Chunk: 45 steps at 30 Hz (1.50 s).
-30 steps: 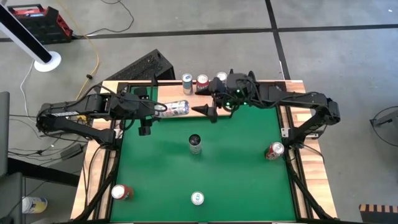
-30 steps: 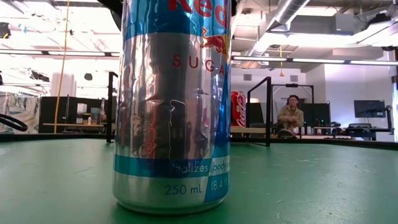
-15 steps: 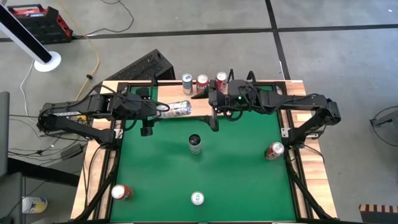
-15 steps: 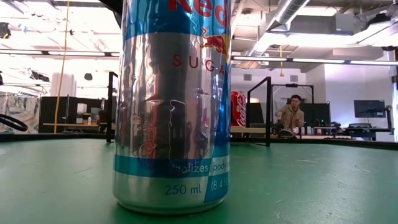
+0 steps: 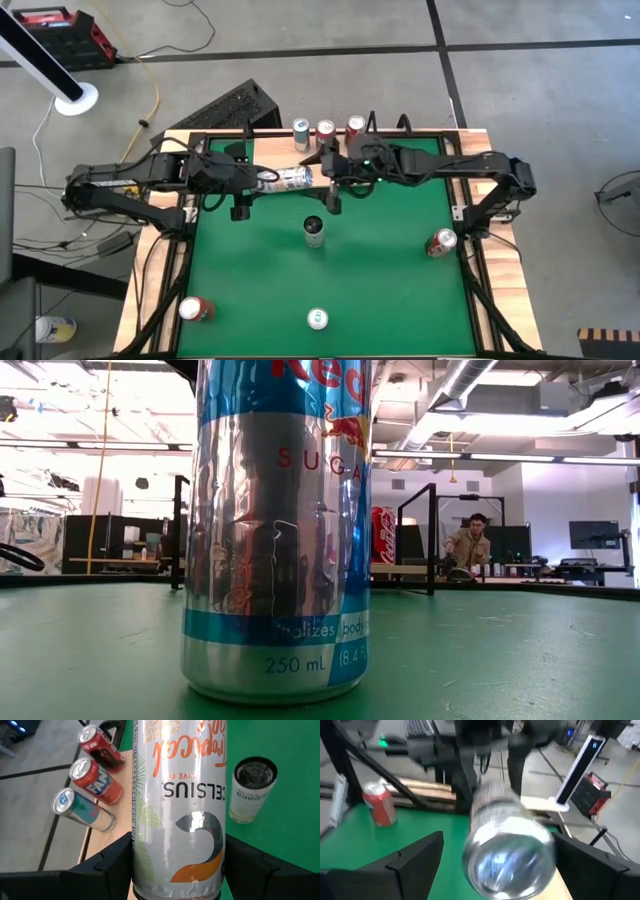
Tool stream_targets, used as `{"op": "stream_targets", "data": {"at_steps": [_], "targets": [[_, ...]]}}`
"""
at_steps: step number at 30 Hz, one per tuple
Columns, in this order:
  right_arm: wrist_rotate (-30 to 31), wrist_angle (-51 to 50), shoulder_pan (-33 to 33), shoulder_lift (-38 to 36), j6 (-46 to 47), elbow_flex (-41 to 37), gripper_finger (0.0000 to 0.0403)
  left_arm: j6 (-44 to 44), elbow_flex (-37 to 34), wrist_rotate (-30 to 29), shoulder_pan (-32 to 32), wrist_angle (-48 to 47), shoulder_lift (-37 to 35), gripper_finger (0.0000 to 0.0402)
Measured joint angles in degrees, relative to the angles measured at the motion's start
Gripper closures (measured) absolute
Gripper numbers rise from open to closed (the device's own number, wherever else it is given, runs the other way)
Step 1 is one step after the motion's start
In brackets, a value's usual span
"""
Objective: Place canned beverage on shelf
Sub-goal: Put the top white soda can on the shelf
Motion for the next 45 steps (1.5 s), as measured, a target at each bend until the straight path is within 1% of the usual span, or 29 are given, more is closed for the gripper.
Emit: {"op": "stream_targets", "data": {"at_steps": [2,4,9,16,20,27,35,45], "targets": [[0.0,-0.9,-0.3,0.8,0.0,-0.2,0.0016,-0.2,0.0,-0.1,0.0,-0.4,0.0,0.0169],[0.0,0.9,-0.3,1.7,-0.1,-0.1,0.0016,-0.3,0.0,-0.1,0.0,0.1,0.0,0.0169],[0.0,1.3,-0.3,1.9,0.0,-0.1,0.0018,-0.3,0.0,0.0,0.0,0.1,0.0,0.0169],[0.1,2.0,-0.3,1.9,2.0,-0.1,0.0033,-0.3,0.0,-0.1,0.0,0.0,0.0,0.0169],[0.3,1.9,-0.2,1.9,2.0,-0.1,0.0056,-0.3,0.0,0.1,0.0,0.0,0.0,0.0169],[0.5,1.9,-0.2,1.9,2.0,-0.1,0.0116,-0.3,0.0,0.2,0.0,0.0,0.0,0.0167],[0.6,1.3,-0.1,1.9,3.6,-0.1,0.0118,-1.7,0.0,1.2,0.0,-0.1,0.0,0.0124],[2.7,-1.7,-0.1,2.0,3.7,-0.2,0.0118,-2.0,0.1,1.3,0.0,0.2,-0.2,0.0118]]}}
